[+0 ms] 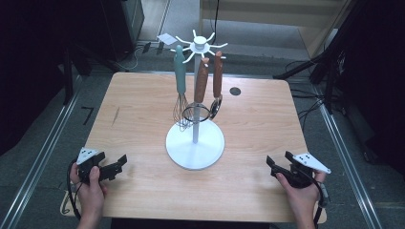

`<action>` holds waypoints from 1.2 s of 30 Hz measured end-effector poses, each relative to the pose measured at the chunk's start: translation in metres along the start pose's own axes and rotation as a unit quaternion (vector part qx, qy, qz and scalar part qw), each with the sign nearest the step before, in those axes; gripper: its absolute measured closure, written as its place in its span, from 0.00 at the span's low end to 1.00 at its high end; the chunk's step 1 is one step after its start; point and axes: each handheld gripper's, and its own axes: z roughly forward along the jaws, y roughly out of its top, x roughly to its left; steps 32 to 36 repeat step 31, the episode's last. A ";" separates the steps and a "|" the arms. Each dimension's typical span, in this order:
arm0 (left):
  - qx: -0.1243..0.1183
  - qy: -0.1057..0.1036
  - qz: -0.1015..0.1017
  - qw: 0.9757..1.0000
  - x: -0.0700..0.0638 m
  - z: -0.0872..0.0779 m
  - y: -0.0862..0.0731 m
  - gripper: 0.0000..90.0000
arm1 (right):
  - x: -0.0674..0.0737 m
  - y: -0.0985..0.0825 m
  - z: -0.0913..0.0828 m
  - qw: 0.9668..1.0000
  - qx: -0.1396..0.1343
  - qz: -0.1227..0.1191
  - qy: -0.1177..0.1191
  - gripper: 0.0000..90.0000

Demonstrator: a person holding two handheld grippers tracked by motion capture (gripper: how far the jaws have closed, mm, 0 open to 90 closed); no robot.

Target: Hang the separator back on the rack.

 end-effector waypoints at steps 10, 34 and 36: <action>-0.003 0.011 0.035 0.999 -0.005 -0.007 -0.004 0.10 | -0.020 -0.020 -0.016 1.000 0.015 0.006 -0.025 0.24; -0.011 0.012 0.042 0.999 0.022 -0.019 -0.004 0.10 | -0.033 -0.037 -0.026 0.996 0.037 0.007 -0.075 0.18; -0.011 0.012 0.042 0.999 0.022 -0.019 -0.004 0.10 | -0.033 -0.037 -0.026 0.996 0.037 0.007 -0.075 0.18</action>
